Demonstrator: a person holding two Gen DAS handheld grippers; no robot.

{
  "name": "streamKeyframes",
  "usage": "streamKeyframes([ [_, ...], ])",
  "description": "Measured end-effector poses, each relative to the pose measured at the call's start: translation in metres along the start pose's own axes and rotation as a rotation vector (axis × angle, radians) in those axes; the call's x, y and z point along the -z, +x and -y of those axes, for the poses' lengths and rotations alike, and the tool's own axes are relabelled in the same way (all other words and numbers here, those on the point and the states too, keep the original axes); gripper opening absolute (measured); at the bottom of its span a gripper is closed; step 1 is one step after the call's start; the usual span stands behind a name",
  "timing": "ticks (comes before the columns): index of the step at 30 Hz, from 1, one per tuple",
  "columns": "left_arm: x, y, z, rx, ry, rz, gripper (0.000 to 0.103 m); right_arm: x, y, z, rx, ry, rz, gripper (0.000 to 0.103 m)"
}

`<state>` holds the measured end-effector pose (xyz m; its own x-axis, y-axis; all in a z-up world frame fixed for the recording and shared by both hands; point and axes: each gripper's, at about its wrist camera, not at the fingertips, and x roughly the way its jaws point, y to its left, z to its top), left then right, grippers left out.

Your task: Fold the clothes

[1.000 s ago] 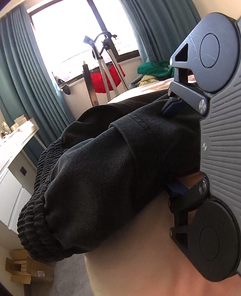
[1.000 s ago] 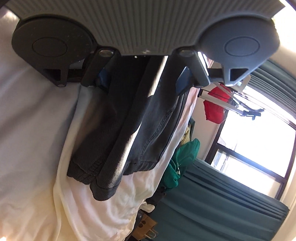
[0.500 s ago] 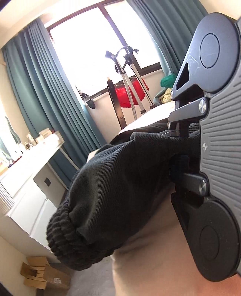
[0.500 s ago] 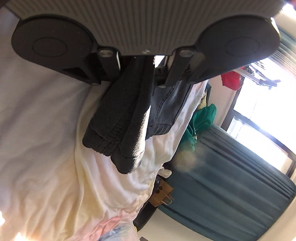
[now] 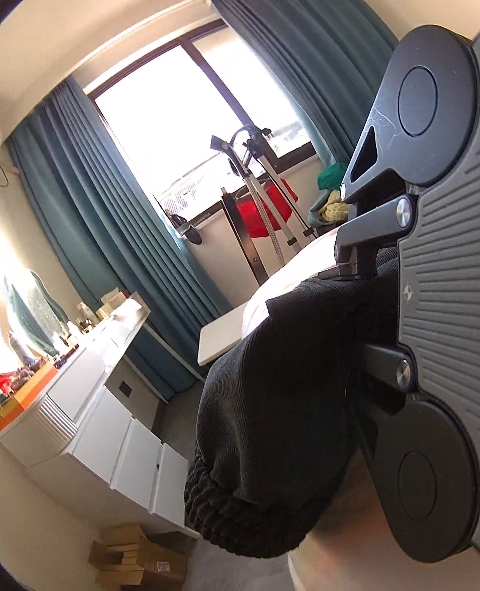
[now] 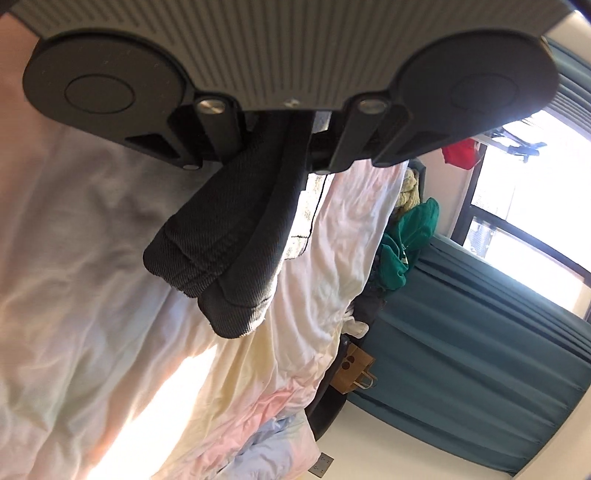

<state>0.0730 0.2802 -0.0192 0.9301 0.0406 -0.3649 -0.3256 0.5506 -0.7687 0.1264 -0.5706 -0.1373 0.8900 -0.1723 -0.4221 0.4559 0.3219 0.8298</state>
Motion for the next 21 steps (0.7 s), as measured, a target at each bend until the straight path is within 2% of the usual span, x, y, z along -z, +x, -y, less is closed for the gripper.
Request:
streamKeyframes([
  [3, 0.003, -0.016, -0.001, -0.054, 0.035, -0.015, 0.012, -0.006, -0.021, 0.009, 0.007, 0.020, -0.025, 0.011],
  [8, 0.007, -0.029, -0.018, -0.129, 0.056, -0.095, 0.016, -0.007, -0.028, 0.053, 0.054, 0.169, -0.139, 0.011],
  [10, 0.007, -0.036, -0.028, -0.152, 0.063, -0.129, 0.018, -0.006, -0.024, 0.063, 0.044, 0.216, -0.155, 0.012],
  [12, 0.009, -0.045, -0.034, -0.178, 0.088, -0.161, 0.022, -0.006, -0.021, 0.059, 0.046, 0.186, -0.153, 0.012],
  [14, 0.013, -0.051, -0.032, -0.205, 0.139, -0.175, 0.031, -0.004, -0.022, 0.054, 0.055, 0.154, -0.143, 0.014],
  [15, 0.015, -0.053, -0.030, -0.220, 0.164, -0.177, 0.032, -0.003, -0.022, 0.052, 0.059, 0.140, -0.139, 0.014],
  [18, 0.020, -0.066, -0.022, -0.252, 0.230, -0.171, 0.040, -0.001, -0.022, 0.058, 0.058, 0.174, -0.146, 0.015],
  [19, 0.021, -0.067, -0.017, -0.253, 0.246, -0.165, 0.047, -0.002, -0.022, 0.061, 0.055, 0.191, -0.153, 0.018],
  [20, 0.022, -0.067, -0.012, -0.253, 0.260, -0.158, 0.053, -0.002, -0.022, 0.064, 0.052, 0.208, -0.160, 0.024],
  [21, 0.024, -0.069, -0.007, -0.255, 0.282, -0.145, 0.056, -0.003, -0.021, 0.067, 0.048, 0.229, -0.161, 0.027],
])
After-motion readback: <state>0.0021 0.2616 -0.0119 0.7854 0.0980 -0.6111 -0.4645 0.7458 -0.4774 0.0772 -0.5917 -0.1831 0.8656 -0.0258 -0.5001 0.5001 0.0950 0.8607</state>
